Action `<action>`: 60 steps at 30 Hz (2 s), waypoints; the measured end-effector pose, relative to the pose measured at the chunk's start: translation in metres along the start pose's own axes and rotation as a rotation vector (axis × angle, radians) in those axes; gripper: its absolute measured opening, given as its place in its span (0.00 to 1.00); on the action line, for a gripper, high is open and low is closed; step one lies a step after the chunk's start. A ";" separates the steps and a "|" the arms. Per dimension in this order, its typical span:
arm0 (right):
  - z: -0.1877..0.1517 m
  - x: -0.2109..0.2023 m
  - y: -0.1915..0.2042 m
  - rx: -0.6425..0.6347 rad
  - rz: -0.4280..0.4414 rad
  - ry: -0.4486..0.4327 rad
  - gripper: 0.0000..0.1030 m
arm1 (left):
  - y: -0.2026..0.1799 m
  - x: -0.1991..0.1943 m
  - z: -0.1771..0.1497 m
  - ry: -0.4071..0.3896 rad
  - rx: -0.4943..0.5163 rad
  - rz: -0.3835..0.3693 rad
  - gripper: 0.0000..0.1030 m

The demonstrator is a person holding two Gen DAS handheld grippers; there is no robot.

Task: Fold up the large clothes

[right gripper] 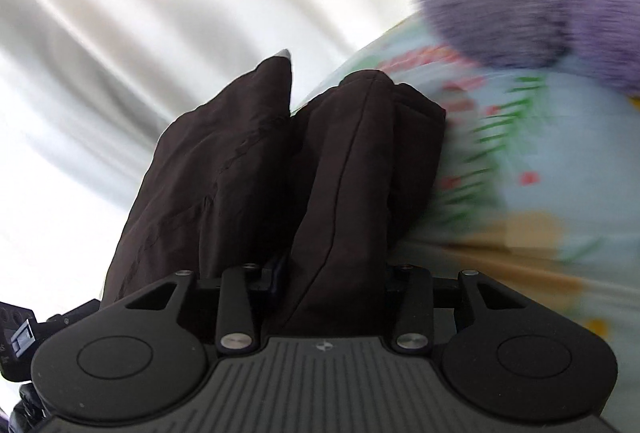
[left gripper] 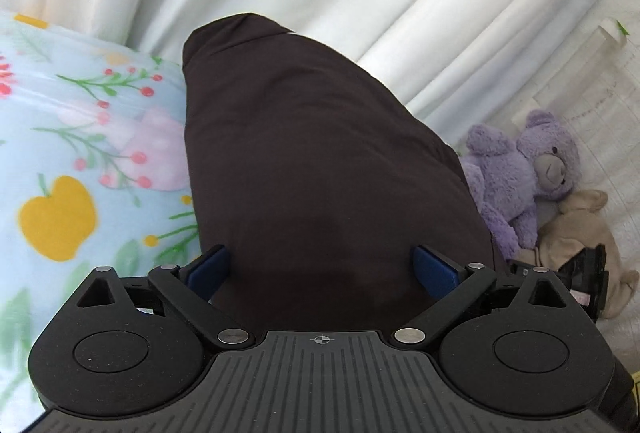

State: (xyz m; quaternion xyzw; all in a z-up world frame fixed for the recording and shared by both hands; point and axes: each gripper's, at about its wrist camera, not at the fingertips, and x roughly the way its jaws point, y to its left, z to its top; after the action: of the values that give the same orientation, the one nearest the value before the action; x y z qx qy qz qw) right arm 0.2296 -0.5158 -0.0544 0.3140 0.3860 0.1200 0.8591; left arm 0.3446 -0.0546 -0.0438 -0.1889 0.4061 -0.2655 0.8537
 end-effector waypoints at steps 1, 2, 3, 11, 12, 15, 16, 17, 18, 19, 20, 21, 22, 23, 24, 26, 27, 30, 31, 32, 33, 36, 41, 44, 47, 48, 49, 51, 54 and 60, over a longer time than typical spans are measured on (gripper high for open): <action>-0.002 0.008 0.008 -0.011 0.018 0.016 0.39 | 0.002 -0.006 0.000 -0.011 0.010 0.021 0.97; -0.005 0.016 0.018 -0.027 0.032 0.033 0.39 | 0.005 -0.014 0.000 -0.026 0.017 0.043 0.97; -0.009 0.024 0.030 -0.041 0.045 0.051 0.39 | 0.009 -0.022 0.000 -0.042 0.017 0.063 0.97; -0.041 0.091 0.112 -0.138 0.139 0.162 0.49 | 0.064 -0.087 -0.002 -0.166 -0.044 0.272 0.99; -0.042 0.093 0.118 -0.125 0.126 0.160 0.52 | 0.069 -0.094 -0.002 -0.175 -0.057 0.284 0.99; -0.043 0.083 0.122 -0.083 0.075 0.115 0.59 | 0.075 -0.117 -0.011 -0.188 -0.089 0.277 0.97; -0.044 0.070 0.119 -0.079 0.065 0.089 0.59 | 0.072 -0.126 -0.017 -0.192 -0.080 0.291 0.97; -0.049 0.057 0.118 -0.073 0.052 0.061 0.59 | 0.069 -0.134 -0.025 -0.199 -0.062 0.318 0.97; -0.056 0.044 0.117 -0.058 0.046 0.035 0.59 | 0.065 -0.143 -0.034 -0.202 -0.038 0.344 0.97; -0.063 0.028 0.118 -0.044 0.049 0.012 0.60 | 0.062 -0.151 -0.044 -0.197 -0.021 0.369 0.97; -0.070 0.012 0.120 -0.036 0.057 -0.011 0.60 | 0.060 -0.160 -0.055 -0.181 -0.005 0.377 0.97; -0.075 -0.002 0.120 -0.040 0.069 -0.030 0.60 | 0.059 -0.167 -0.067 -0.158 0.008 0.371 0.97; -0.083 -0.015 0.124 -0.052 0.087 -0.045 0.60 | 0.058 -0.173 -0.079 -0.127 0.018 0.359 0.97; -0.089 -0.024 0.131 -0.065 0.109 -0.053 0.60 | 0.056 -0.175 -0.089 -0.095 0.032 0.342 0.97; -0.092 -0.030 0.136 -0.083 0.131 -0.056 0.60 | 0.055 -0.177 -0.099 -0.072 0.042 0.327 0.97; -0.101 -0.039 0.149 -0.137 0.172 -0.043 0.58 | 0.051 -0.171 -0.112 -0.029 0.070 0.305 0.97; -0.106 -0.038 0.156 -0.171 0.173 -0.023 0.54 | 0.051 -0.164 -0.115 -0.011 0.083 0.317 0.97; -0.124 -0.019 0.178 -0.270 0.052 0.031 0.33 | 0.051 -0.143 -0.117 0.018 0.097 0.378 0.96; -0.129 -0.016 0.182 -0.314 0.005 0.023 0.28 | 0.052 -0.138 -0.116 0.018 0.101 0.397 0.96; -0.132 -0.015 0.183 -0.340 -0.030 0.016 0.28 | 0.052 -0.135 -0.116 0.005 0.108 0.418 0.96; -0.134 -0.014 0.181 -0.343 -0.060 0.017 0.27 | 0.055 -0.134 -0.117 0.007 0.112 0.452 0.96; -0.141 -0.005 0.175 -0.379 -0.118 0.025 0.25 | 0.070 -0.137 -0.118 0.042 0.072 0.481 0.98; -0.134 -0.021 0.186 -0.391 -0.134 -0.003 0.32 | 0.089 -0.160 -0.119 0.149 0.019 0.518 0.92; -0.124 -0.032 0.207 -0.423 -0.174 -0.086 0.34 | 0.094 -0.198 -0.110 0.086 0.008 0.560 0.93; -0.112 -0.019 0.238 -0.459 -0.143 -0.147 0.34 | 0.090 -0.219 -0.087 -0.053 -0.010 0.601 0.94; -0.108 -0.009 0.249 -0.464 -0.125 -0.164 0.34 | 0.087 -0.219 -0.077 -0.095 -0.011 0.605 0.95; -0.105 0.006 0.259 -0.463 -0.110 -0.186 0.38 | 0.082 -0.214 -0.066 -0.134 -0.017 0.611 0.95; -0.098 0.035 0.271 -0.448 -0.091 -0.239 0.44 | 0.071 -0.197 -0.042 -0.233 -0.034 0.597 0.97; -0.087 0.076 0.270 -0.431 -0.143 -0.323 0.49 | 0.051 -0.161 -0.013 -0.356 -0.059 0.580 0.98; -0.086 0.099 0.217 -0.354 -0.212 -0.386 0.52 | 0.034 -0.054 0.023 -0.375 -0.020 0.584 0.98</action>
State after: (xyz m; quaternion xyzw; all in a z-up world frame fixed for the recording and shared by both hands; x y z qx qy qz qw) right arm 0.2407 -0.2646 -0.0187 0.1343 0.2189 0.0331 0.9659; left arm 0.3440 0.0072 -0.0161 -0.1183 0.2818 0.0333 0.9516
